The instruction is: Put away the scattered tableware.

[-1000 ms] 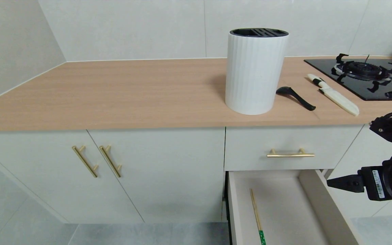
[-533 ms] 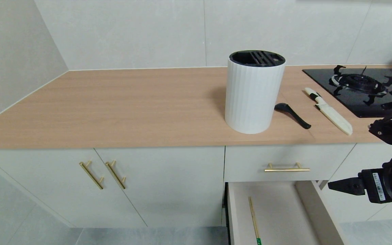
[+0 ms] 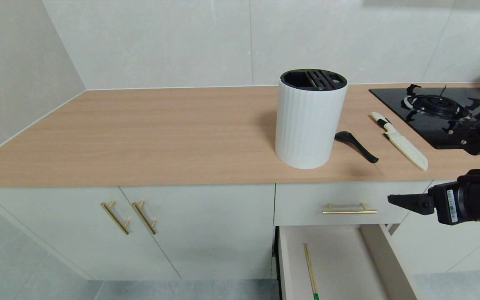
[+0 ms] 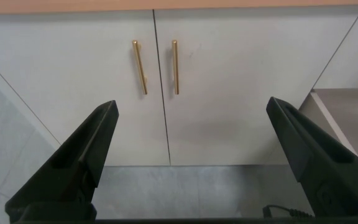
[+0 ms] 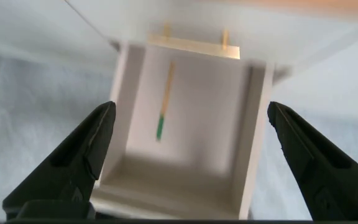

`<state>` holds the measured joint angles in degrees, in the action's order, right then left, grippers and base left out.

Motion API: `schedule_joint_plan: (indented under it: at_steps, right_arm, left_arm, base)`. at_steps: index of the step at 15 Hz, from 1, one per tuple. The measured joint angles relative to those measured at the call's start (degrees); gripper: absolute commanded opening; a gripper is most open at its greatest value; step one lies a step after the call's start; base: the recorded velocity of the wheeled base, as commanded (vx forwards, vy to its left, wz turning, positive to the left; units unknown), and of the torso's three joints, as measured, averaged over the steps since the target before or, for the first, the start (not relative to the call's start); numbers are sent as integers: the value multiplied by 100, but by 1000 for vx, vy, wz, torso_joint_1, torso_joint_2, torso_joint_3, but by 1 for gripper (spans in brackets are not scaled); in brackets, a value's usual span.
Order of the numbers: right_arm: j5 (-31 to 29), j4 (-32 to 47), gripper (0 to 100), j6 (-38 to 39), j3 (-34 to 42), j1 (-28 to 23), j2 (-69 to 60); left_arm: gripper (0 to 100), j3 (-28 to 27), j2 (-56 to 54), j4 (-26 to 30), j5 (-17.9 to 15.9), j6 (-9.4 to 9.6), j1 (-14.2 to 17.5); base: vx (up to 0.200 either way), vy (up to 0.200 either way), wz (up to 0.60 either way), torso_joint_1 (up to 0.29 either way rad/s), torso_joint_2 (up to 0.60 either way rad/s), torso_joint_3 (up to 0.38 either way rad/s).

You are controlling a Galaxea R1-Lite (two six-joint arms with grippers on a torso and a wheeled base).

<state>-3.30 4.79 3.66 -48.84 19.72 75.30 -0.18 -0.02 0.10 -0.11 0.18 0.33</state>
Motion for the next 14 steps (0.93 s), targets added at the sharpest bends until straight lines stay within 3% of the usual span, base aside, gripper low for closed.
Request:
schedule_joint_plan:
  at_steps: [6, 14]
  right_arm:
    - [1337, -944, 100, -1458, -962, -1041, 1102]
    - [2032, -1869, 100, -1742, -1438, -1417, 2497]
  left_arm:
    - [100, 2, 0, 0, 0, 0, 0]
    - [100, 0, 0, 0, -2, 0, 0]
  base:
    - [0, 0, 0, 0, 0, 0]
    - [0, 0, 0, 0, 0, 0]
